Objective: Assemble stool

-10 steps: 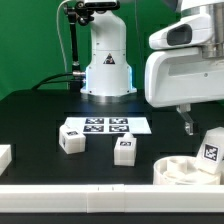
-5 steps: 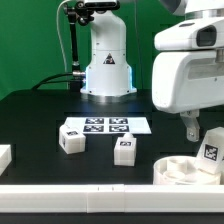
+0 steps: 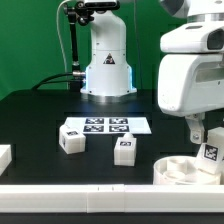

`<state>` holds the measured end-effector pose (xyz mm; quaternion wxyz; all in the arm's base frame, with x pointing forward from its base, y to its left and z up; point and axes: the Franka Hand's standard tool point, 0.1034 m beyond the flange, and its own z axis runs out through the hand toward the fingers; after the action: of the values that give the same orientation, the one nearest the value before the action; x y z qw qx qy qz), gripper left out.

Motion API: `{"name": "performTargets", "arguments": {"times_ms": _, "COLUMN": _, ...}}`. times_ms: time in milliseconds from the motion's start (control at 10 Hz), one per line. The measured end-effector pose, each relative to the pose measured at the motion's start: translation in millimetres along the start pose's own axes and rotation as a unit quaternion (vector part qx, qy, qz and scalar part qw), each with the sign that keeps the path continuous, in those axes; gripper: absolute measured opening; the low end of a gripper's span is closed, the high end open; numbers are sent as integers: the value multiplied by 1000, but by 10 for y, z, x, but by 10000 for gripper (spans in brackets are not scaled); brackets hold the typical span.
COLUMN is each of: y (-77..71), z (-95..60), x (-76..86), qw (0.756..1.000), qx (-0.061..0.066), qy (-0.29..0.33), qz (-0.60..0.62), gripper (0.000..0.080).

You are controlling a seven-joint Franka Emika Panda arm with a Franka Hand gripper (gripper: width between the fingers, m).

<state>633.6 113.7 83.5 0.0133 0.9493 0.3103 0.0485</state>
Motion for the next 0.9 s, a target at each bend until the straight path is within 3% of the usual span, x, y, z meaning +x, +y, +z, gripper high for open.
{"name": "performTargets", "arguments": {"times_ms": 100, "y": 6, "z": 2, "x": -4, "qw": 1000, "qx": 0, "qy": 0, "qz": 1, "gripper": 411}}
{"name": "performTargets", "arguments": {"times_ms": 200, "y": 19, "z": 2, "x": -11, "qw": 1000, "qx": 0, "qy": 0, "qz": 2, "gripper": 411}}
{"name": "performTargets", "arguments": {"times_ms": 300, "y": 19, "z": 2, "x": -11, "qw": 1000, "qx": 0, "qy": 0, "qz": 7, "gripper": 337}}
{"name": "performTargets", "arguments": {"times_ms": 600, "y": 22, "z": 2, "x": -12, "qw": 1000, "qx": 0, "qy": 0, "qz": 19, "gripper": 337}}
{"name": "performTargets", "arguments": {"times_ms": 900, "y": 20, "z": 3, "x": -12, "qw": 993, "qx": 0, "qy": 0, "qz": 118, "gripper": 337}}
